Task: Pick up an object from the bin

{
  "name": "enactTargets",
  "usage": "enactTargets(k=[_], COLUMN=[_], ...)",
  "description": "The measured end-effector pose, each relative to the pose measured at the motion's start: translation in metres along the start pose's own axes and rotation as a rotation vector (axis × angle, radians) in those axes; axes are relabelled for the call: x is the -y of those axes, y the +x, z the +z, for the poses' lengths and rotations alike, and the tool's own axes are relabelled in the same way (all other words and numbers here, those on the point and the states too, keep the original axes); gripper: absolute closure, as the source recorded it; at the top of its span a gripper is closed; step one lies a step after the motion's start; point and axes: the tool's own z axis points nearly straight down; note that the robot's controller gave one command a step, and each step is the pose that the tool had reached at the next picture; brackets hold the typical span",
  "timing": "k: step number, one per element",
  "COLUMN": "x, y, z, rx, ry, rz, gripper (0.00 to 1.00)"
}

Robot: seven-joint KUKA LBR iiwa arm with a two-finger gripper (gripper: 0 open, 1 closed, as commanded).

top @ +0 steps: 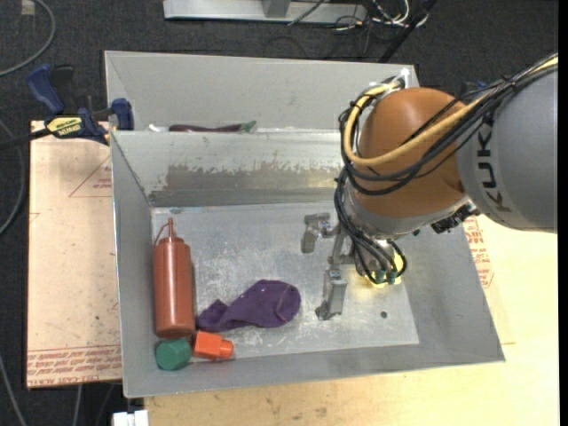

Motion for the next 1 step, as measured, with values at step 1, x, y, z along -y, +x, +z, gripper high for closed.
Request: enactTargets(k=[1], x=[0.0004], y=[-0.0016], z=[-0.0041], rx=[0.008], ry=[-0.001], rz=[0.002], gripper=[0.0])
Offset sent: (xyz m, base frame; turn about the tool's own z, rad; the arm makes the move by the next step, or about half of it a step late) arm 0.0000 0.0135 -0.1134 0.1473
